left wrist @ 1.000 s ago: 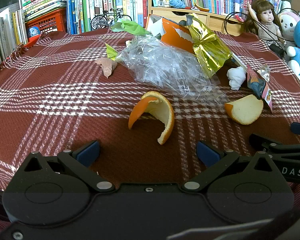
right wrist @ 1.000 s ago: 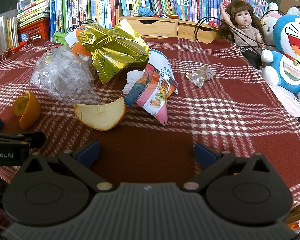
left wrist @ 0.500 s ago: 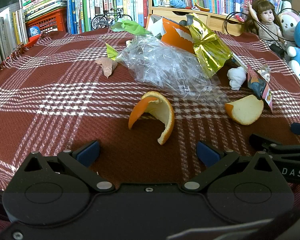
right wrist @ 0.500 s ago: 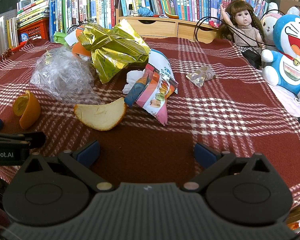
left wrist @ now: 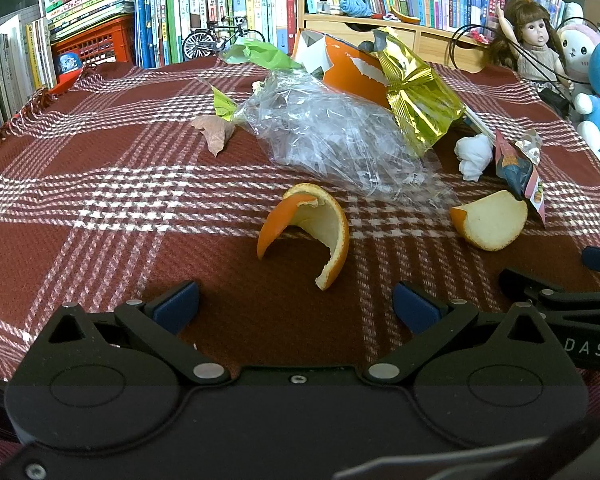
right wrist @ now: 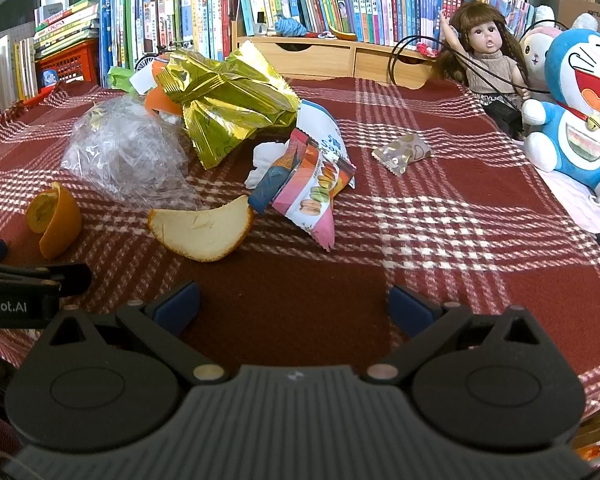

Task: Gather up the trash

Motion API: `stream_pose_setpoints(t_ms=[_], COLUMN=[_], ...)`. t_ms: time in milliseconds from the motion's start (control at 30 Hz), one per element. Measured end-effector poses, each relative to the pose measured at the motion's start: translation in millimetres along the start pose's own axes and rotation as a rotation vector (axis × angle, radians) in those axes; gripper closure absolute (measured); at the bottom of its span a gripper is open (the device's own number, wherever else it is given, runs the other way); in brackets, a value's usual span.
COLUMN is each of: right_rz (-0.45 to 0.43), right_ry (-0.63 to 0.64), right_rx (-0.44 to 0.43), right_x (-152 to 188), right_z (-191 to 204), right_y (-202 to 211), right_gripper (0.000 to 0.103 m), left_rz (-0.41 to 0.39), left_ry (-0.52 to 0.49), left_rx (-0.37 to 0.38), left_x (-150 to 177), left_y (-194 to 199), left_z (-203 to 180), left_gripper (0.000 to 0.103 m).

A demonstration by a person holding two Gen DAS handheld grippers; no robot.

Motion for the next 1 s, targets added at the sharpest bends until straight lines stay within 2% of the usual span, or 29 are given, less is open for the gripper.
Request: stream_pose_setpoints(t_ms=[533,800,1000], right_rz=[-0.015,-0.051,-0.101], right_ry=[0.006,0.014,0.02], right_rx=[-0.015,-0.034,-0.062], right_x=[0.9,3.1,3.5], right_z=[-0.8,-1.2,0.3], right_y=[0.4,3.2,12.3], right_gripper=[0.0,0.0,0.009], left_rz=[-0.014,-0.024,-0.046], left_ry=[-0.028,-0.044,-0.063], left_rx=[0.034,0.046,0.06], left_x=[0.4,0.4,-0.2], left_y=[-0.5,0.7,6.7], left_z=[4.5,5.3,4.0], left_gripper=[0.0,0.0,0.0])
Point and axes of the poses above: each gripper's, at about its wrist camera, not at the fingertips, and y roughly against the way its jaws point, z to its left, x to its underside, the point moved 6 cm from there along -y, roughly the way its jaws point, and after that the axes turned 12 degrees about x, right-handed, at the moved point
